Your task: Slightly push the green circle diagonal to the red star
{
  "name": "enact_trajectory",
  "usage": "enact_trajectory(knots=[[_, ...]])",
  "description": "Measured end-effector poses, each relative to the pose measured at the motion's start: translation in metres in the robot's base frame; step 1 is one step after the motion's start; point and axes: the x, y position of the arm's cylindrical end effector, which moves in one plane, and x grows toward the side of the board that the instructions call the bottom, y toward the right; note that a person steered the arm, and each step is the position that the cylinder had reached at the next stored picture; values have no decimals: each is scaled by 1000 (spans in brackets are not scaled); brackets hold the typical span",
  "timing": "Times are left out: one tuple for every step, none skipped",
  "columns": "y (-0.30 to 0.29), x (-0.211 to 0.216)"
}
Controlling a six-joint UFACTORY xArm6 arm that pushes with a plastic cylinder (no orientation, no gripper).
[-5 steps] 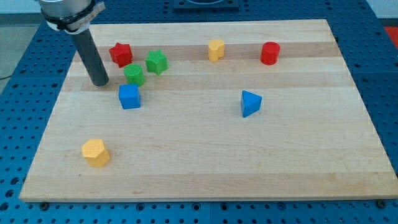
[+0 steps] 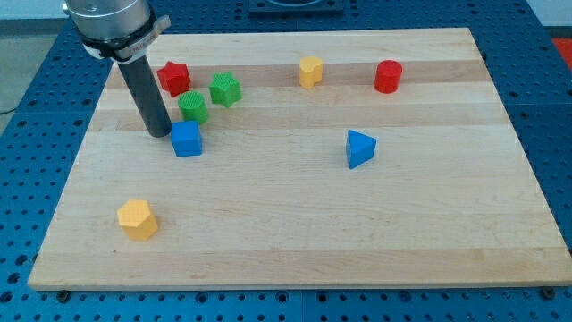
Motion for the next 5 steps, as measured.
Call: enact_trajectory(knots=[[0, 0], [0, 0], [0, 0], [8, -17], [7, -58]])
